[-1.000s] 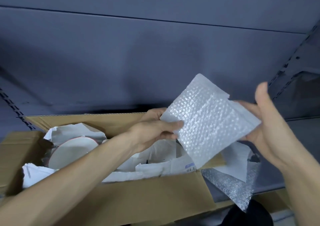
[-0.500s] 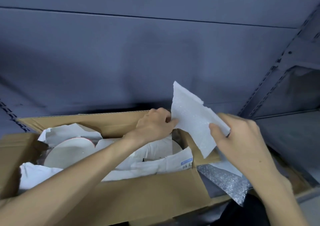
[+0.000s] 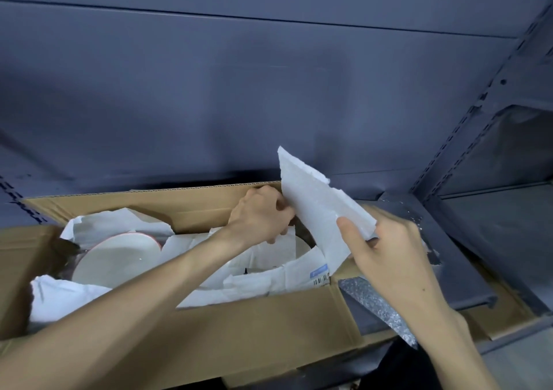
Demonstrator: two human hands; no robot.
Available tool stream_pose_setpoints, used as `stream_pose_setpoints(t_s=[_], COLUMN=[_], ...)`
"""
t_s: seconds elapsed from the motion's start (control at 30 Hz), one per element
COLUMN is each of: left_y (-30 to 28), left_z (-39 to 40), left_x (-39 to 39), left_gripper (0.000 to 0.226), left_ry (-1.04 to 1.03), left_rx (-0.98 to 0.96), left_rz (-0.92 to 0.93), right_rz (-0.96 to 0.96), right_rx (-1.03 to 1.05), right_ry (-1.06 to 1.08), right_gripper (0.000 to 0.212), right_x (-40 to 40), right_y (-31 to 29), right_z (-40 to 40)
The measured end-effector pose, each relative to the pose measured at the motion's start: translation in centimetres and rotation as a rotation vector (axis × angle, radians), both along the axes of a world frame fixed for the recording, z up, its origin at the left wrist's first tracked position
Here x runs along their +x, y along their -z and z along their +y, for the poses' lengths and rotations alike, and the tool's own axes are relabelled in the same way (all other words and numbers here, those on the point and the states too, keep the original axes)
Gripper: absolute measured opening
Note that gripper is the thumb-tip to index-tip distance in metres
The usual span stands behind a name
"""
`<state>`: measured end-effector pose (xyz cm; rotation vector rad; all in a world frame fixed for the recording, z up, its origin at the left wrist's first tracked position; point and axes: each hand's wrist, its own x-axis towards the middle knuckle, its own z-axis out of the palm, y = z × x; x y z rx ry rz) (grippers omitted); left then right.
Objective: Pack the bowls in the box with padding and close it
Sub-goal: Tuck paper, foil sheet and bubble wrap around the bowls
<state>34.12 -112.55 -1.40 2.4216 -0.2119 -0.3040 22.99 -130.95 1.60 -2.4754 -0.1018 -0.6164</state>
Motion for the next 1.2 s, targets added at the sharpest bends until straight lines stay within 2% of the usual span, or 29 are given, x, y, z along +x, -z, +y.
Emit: stream_pose_setpoints(t_s=[0.1, 0.17, 0.23, 0.33, 0.5, 0.6, 0.67, 0.73, 0.83, 1.03, 1.2], left_y=[-0.1, -0.3, -0.5, -1.1, -1.9, -2.3, -2.3, -2.0, -1.5, -1.2, -1.0], left_z=[0.0, -0.3, -0.6, -1.1, -1.6, -1.4, -1.2, -1.1, -1.3, -1.6, -2.1], left_x=[-0.1, -0.3, -0.5, -1.1, -1.5, -1.3, -1.4, -1.8, -2.3, -2.1, -1.5], left_gripper=[0.027, 0.03, 0.028, 0.025, 0.034, 0.037, 0.034, 0.027, 0.015, 0.027, 0.028], left_ry=[-0.016, -0.017, 0.02, 0.048, -0.064, -0.093, -0.024, 0.041, -0.009, 0.018, 0.071], left_rx=[-0.096, -0.201, -0.358, -0.555, -0.69, -0.703, -0.638, -0.567, -0.583, -0.545, -0.496], left_rz=[0.034, 0.066, 0.175, 0.367, 0.51, 0.494, 0.452, 0.416, 0.417, 0.47, 0.499], right_rz=[0.032, 0.051, 0.023, 0.01, 0.122, 0.147, 0.16, 0.191, 0.233, 0.264, 0.3], right_rx=[-0.022, -0.074, -0.111, -0.193, -0.201, -0.18, -0.191, -0.178, -0.167, -0.34, -0.373], right_ry=[-0.043, -0.066, -0.067, -0.066, -0.045, -0.016, -0.013, -0.02, -0.03, -0.032, -0.031], right_gripper=[0.031, 0.023, 0.019, 0.027, 0.028, 0.034, 0.034, 0.035, 0.033, 0.018, 0.037], right_x=[0.2, 0.1, -0.1, -0.4, -0.4, -0.1, 0.0, 0.0, 0.1, 0.1, 0.4], right_y=[0.2, 0.4, 0.1, -0.5, -0.7, -1.3, -1.6, -1.7, -1.5, -0.2, 0.4], right_z=[0.4, 0.6, 0.9, 1.0, 0.9, 0.5, 0.2, 0.1, 0.0, 0.8, 1.1])
